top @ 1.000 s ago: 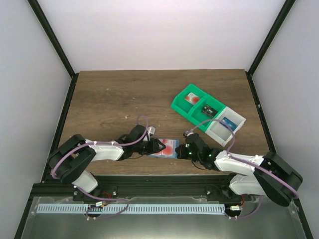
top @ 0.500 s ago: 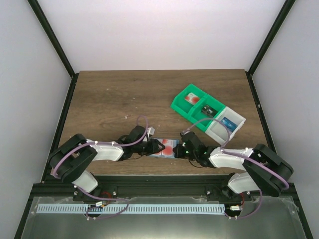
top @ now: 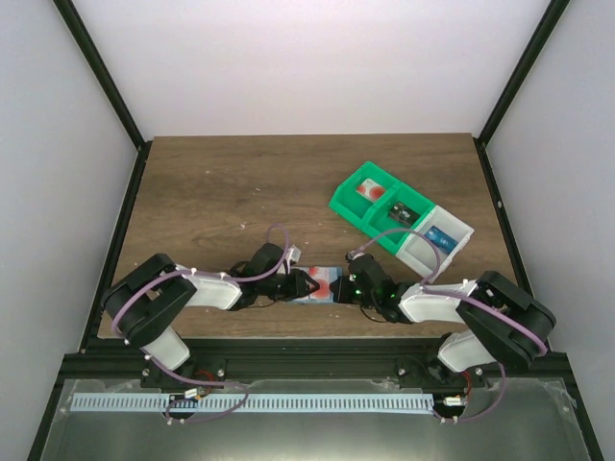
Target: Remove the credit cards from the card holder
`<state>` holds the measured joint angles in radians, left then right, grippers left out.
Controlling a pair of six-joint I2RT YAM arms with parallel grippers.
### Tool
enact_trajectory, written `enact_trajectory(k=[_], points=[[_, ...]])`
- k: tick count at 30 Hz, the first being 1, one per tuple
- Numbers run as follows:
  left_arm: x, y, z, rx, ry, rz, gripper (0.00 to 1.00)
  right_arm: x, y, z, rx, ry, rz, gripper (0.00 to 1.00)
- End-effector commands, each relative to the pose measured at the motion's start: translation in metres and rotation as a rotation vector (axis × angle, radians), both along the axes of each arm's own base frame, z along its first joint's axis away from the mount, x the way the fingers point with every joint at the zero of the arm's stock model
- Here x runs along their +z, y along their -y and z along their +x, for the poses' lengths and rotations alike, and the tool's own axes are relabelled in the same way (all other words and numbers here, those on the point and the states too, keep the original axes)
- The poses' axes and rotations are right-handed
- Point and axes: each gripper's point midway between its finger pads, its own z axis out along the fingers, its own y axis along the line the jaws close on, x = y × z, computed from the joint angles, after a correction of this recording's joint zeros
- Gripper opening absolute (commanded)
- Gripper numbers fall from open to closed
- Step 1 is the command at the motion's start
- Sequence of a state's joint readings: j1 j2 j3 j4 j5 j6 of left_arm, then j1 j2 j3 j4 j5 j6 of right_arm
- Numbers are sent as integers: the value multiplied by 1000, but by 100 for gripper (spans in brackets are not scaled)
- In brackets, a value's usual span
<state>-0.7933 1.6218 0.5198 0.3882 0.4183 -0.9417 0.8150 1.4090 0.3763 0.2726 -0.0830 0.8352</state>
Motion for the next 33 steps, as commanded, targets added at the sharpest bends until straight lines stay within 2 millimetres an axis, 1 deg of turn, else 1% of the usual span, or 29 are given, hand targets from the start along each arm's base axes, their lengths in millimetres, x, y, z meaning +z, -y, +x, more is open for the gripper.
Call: enact_trajectory(k=[1, 5, 8, 9, 13, 14, 20, 26, 33], points=[[-2, 0, -1, -3, -5, -9, 34, -26, 17, -15, -14, -73, -78, 1], [-2, 0, -1, -4, -8, -13, 30, -27, 19, -15, -19, -73, -83, 1], [-2, 0, -1, -4, -10, -9, 24, -27, 18, -14, -23, -75, -88, 1], [-1, 1, 0, -6, -9, -8, 22, -28, 19, -14, -25, -76, -89, 1], [0, 1, 0, -7, -11, -5, 3, -30, 21, -15, -29, -79, -97, 0], [-1, 1, 0, -9, -11, 1, 0, -30, 21, -15, -30, -79, -99, 1], [-3, -2, 1, -2, -8, 30, 0, -32, 24, -15, -39, -92, -118, 1], [-8, -11, 4, 2, -9, 73, 0, -38, 24, -16, -38, -110, -142, 1], [-3, -19, 5, 7, 0, 55, 0, -43, 30, -21, -47, -130, -148, 1]])
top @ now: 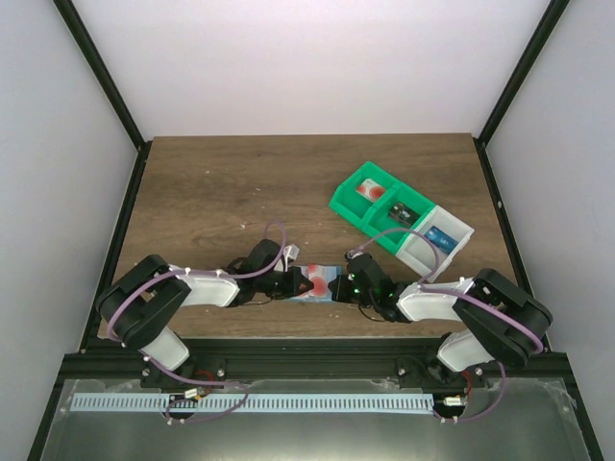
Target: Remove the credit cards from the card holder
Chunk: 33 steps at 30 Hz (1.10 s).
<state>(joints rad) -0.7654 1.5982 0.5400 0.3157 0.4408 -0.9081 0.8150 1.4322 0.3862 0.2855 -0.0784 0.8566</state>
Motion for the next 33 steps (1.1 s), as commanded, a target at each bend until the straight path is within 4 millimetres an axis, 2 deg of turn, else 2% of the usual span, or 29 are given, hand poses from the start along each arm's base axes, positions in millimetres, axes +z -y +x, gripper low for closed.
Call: enact_trajectory(k=[1, 10, 16, 21, 24, 28, 33], points=[[-7, -14, 1, 16, 3, 39, 0, -41, 33, -24, -30, -121, -156, 1], [-1, -15, -5, -13, -5, -4, 0, -46, 36, -27, -37, -131, -167, 1], [0, -35, -2, 54, 22, 63, 0, -43, 32, -27, -19, -131, -153, 0], [15, -45, 4, 111, 64, 64, 0, -33, 29, -23, -8, -110, -156, 0], [24, -52, 9, 159, 85, 76, 0, -22, 22, -20, 12, -89, -129, 1], [47, -61, 10, 231, 139, 4, 0, 1, 13, -19, 35, -64, -70, 4], [95, -60, 1, 256, 205, -208, 0, 62, -11, -26, 129, 16, 131, 20]])
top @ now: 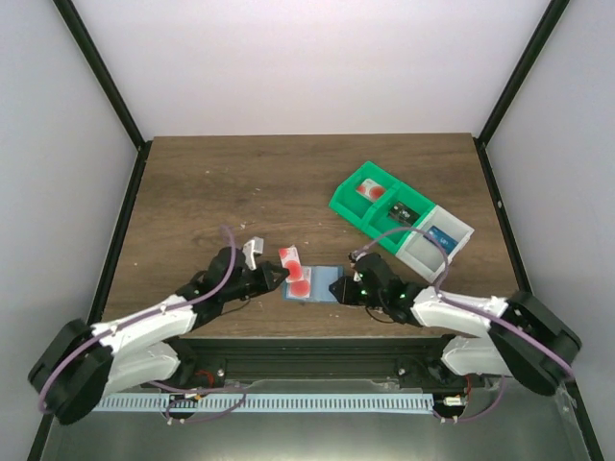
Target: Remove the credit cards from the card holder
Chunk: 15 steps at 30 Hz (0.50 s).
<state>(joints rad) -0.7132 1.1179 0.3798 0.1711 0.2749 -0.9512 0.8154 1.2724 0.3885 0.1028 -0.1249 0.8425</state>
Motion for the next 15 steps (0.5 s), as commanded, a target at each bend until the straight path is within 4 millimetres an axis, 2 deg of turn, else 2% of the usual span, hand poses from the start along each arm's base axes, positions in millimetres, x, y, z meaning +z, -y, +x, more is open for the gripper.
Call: enact_trajectory(k=[1, 5, 7, 11, 15], points=[[40, -1, -6, 30, 71, -208, 0, 59, -24, -11, 110, 67, 190, 24], [69, 1, -18, -3, 105, -364, 0, 110, -35, -23, 167, 152, 394, 35], [79, 3, -23, -31, 116, -413, 0, 123, -36, -26, 171, 166, 446, 39], [97, 7, -33, -85, 141, -518, 0, 135, -42, -31, 192, 146, 508, 44], [110, 7, -45, -133, 181, -608, 0, 147, -57, -39, 251, 163, 540, 46]])
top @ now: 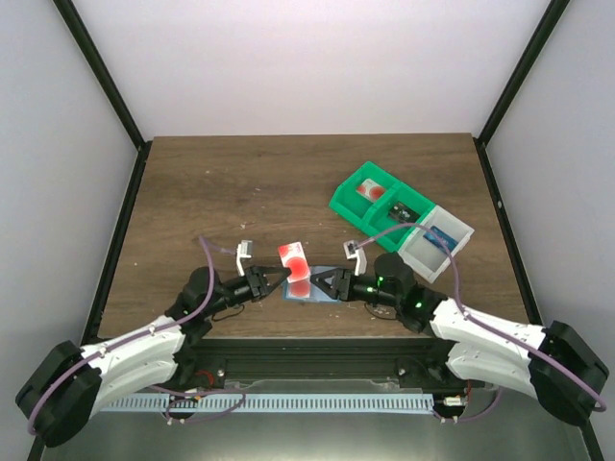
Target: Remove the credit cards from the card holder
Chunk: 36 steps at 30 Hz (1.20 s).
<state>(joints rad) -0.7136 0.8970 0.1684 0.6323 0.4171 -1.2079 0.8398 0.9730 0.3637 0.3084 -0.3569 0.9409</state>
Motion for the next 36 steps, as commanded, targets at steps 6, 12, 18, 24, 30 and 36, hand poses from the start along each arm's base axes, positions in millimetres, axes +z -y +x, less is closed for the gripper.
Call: enact_trajectory(k=[6, 12, 18, 24, 30, 36], points=[[31, 9, -24, -105, 97, -160, 0, 33, -20, -19, 111, 23, 149, 45], [26, 11, -30, -115, 96, -150, 2, 37, -24, -26, 166, 46, 140, 11], [31, 13, -42, -181, 121, -127, 59, 31, -9, -43, 215, 103, 57, 0], [39, 11, -66, -291, 200, -121, 66, 22, 8, -88, 417, 150, 18, 0], [32, 18, -74, -378, 207, -40, 63, 29, 13, -115, 550, 160, 75, 1], [39, 21, -85, -454, 220, -68, 14, 33, 9, -112, 561, 159, 40, 1]])
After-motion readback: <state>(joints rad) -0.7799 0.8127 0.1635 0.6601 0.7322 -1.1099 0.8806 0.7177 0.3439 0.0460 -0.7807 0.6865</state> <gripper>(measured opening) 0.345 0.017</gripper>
